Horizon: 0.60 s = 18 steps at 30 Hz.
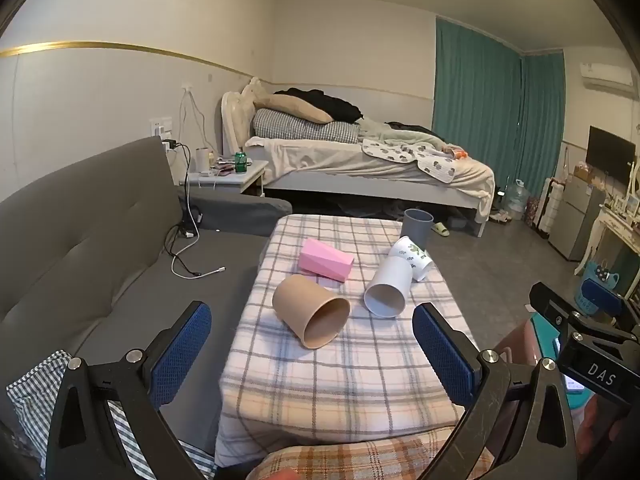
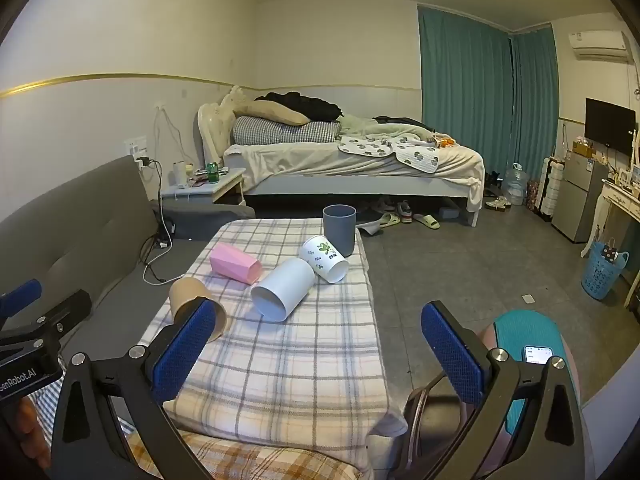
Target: Flip cup upside down
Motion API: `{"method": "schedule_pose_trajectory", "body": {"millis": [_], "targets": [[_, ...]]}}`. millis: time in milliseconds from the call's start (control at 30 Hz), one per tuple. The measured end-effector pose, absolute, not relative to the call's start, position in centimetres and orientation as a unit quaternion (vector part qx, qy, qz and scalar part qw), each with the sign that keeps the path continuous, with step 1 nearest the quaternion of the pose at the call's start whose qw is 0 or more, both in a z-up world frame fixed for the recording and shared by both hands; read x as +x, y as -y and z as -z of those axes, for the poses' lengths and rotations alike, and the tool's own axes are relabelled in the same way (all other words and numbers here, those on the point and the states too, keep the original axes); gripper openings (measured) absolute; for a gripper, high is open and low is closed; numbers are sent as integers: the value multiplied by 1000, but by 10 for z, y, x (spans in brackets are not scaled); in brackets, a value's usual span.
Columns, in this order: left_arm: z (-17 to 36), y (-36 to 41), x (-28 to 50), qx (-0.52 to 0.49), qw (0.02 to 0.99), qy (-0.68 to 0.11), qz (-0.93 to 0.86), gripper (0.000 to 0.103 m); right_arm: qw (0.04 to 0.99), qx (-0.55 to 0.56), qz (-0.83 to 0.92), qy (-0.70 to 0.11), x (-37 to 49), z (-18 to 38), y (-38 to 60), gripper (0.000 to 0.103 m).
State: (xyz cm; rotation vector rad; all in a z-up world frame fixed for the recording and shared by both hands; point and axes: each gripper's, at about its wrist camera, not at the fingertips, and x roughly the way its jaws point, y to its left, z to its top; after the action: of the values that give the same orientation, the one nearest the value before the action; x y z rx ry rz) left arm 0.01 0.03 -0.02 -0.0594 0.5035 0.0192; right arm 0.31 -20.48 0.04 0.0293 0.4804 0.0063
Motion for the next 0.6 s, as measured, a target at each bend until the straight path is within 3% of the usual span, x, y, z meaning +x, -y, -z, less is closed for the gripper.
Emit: {"method": "schedule_pose_trajectory", "body": {"millis": [600], "targets": [[0,0,1,-25,968,-251,-10,103,971,19,-3,-240,3,0,204,103]]}}
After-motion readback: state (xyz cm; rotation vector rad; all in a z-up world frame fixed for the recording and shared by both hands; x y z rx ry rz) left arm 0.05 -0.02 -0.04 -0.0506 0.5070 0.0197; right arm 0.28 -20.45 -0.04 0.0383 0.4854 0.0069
